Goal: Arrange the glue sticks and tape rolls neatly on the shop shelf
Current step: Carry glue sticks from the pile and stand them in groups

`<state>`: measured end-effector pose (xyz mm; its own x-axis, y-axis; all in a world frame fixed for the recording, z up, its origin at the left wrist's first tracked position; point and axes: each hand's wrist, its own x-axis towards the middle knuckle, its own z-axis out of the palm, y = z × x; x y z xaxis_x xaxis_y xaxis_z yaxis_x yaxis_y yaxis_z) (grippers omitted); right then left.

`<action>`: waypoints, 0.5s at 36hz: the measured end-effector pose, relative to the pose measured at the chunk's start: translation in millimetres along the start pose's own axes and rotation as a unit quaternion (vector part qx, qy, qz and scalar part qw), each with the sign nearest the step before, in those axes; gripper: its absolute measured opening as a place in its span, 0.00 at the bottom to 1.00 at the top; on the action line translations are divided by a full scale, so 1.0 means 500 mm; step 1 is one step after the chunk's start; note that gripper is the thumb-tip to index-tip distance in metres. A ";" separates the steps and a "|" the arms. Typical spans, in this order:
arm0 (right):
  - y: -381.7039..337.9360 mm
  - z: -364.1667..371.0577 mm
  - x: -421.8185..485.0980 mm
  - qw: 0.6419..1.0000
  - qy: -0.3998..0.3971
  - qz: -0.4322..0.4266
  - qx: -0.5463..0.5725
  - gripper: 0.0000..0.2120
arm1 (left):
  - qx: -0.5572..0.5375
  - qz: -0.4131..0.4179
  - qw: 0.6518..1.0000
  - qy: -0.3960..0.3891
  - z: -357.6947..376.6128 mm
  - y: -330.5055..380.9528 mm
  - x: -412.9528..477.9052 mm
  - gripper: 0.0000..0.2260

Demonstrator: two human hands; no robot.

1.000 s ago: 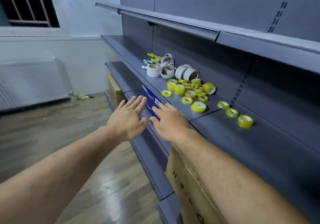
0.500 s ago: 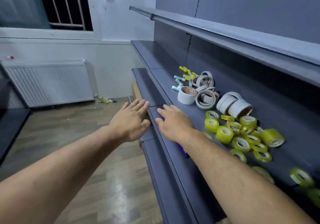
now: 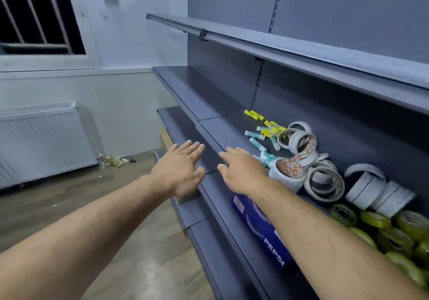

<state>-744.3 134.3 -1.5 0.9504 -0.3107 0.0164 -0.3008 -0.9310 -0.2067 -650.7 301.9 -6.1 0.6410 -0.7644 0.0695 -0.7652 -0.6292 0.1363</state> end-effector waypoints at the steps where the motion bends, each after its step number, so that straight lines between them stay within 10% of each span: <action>1: -0.002 -0.002 0.024 1.000 0.004 0.007 0.000 0.23 | -0.001 0.007 1.000 -0.002 -0.004 -0.016 0.026 0.33; 18: 0.165 -0.016 0.328 0.986 -0.016 0.162 -0.020 0.15 | -0.017 0.117 0.993 -0.028 0.023 -0.081 0.427 0.29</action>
<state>-614.1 5.1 -8.0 0.8052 -0.5881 -0.0760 -0.5920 -0.7904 -0.1575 -483.6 162.4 -7.9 0.4402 -0.8966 0.0489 -0.8901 -0.4285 0.1551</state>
